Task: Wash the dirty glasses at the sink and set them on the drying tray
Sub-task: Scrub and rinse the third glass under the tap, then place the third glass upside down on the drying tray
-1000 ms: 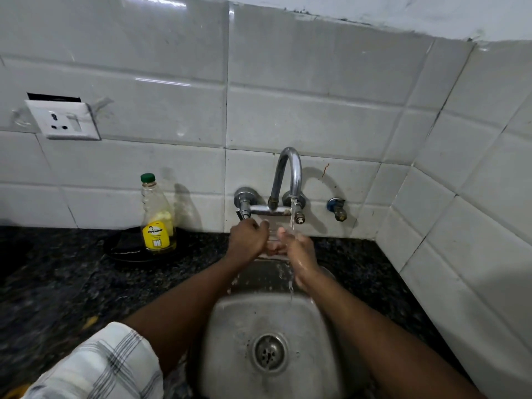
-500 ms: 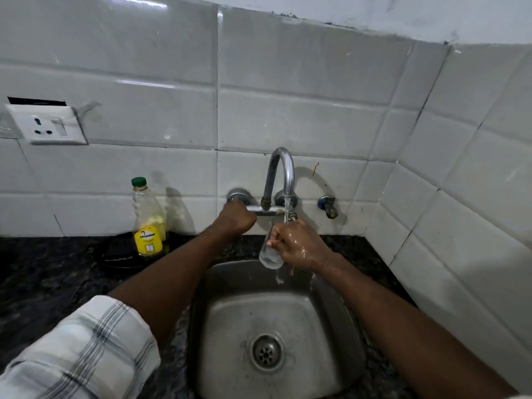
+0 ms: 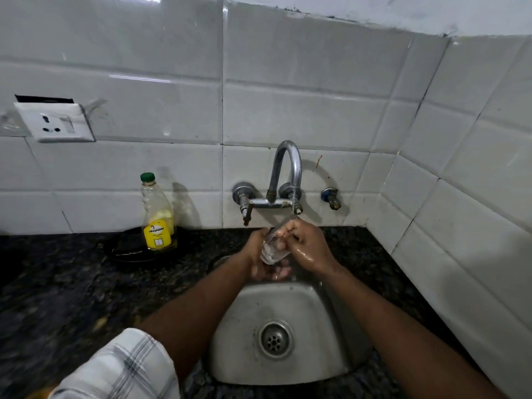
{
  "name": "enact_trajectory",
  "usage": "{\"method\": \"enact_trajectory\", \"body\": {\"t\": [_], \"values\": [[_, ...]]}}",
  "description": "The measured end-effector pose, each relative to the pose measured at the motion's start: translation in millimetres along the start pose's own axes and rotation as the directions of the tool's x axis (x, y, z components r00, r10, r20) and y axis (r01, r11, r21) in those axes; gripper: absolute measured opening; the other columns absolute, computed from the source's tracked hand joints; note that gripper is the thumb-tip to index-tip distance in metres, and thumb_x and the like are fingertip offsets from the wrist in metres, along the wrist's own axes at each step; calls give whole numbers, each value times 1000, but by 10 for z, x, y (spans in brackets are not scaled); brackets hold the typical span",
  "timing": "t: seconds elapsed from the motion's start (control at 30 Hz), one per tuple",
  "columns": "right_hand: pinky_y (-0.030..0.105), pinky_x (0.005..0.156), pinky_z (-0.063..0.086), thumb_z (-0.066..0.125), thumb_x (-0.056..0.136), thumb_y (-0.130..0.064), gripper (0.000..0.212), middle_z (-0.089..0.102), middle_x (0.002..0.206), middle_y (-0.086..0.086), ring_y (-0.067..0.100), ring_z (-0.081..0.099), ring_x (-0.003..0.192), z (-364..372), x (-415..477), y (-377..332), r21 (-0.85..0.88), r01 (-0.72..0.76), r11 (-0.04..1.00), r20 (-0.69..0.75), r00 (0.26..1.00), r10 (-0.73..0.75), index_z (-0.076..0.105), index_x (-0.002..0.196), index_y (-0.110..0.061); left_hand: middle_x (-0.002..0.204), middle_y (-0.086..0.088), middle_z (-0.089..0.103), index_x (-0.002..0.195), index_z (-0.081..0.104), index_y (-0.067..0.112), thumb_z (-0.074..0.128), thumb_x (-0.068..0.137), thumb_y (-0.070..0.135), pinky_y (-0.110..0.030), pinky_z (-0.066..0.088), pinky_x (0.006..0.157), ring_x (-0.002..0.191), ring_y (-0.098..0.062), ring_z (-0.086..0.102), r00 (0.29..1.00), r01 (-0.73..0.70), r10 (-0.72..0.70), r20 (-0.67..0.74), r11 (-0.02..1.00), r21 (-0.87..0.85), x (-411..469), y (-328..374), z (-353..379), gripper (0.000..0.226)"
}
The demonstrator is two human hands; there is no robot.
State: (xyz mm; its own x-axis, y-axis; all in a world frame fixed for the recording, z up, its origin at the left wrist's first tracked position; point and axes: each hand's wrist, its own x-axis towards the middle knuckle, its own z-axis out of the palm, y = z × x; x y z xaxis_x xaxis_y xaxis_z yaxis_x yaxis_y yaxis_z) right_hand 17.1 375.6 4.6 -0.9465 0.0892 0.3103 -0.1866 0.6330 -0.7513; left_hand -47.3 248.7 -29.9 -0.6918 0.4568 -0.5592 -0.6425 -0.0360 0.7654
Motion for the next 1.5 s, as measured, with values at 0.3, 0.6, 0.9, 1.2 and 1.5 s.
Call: {"method": "enact_trajectory", "body": {"t": [0.3,0.6,0.9,1.2,1.5], "values": [[28,70,53,88,69,-13,31,70,80,6,18,65,75,38,-219,218,323,-480,816,113,875,470,64,89,-8,105,-18,70,102,71,4,57,80,56,-32,48,76,98,-36,64,658,-152,539,-525,778,609,-262,53,62,58],[33,86,55,87,64,-29,74,65,106,-7,13,64,98,445,-89,-138,-33,-49,998,316,947,57,45,125,-25,100,-14,71,103,65,11,56,82,57,-33,49,75,94,-32,65,542,-81,798,-263,361,929,-666,86,-114,51],[52,79,60,86,50,-23,55,73,91,2,23,71,86,1243,108,-419,349,-305,886,316,928,194,63,99,-21,93,-12,71,88,65,11,58,90,32,-37,54,82,92,-31,65,494,-99,729,-474,589,802,-1150,208,-1189,23],[34,85,56,94,37,-32,70,74,96,-3,17,70,93,2470,348,-1072,401,-235,886,278,952,127,66,101,-32,82,-9,68,73,65,12,67,85,30,-34,56,71,78,-28,66,477,184,545,-689,705,685,-1675,4,-2855,21],[33,75,55,96,49,-22,67,69,80,-5,14,65,76,3916,638,-1814,388,-171,906,338,941,32,60,105,-20,94,-13,60,94,61,9,60,90,37,-41,55,71,88,-31,65,522,476,325,-789,656,585,-2329,-387,-4508,28]]}}
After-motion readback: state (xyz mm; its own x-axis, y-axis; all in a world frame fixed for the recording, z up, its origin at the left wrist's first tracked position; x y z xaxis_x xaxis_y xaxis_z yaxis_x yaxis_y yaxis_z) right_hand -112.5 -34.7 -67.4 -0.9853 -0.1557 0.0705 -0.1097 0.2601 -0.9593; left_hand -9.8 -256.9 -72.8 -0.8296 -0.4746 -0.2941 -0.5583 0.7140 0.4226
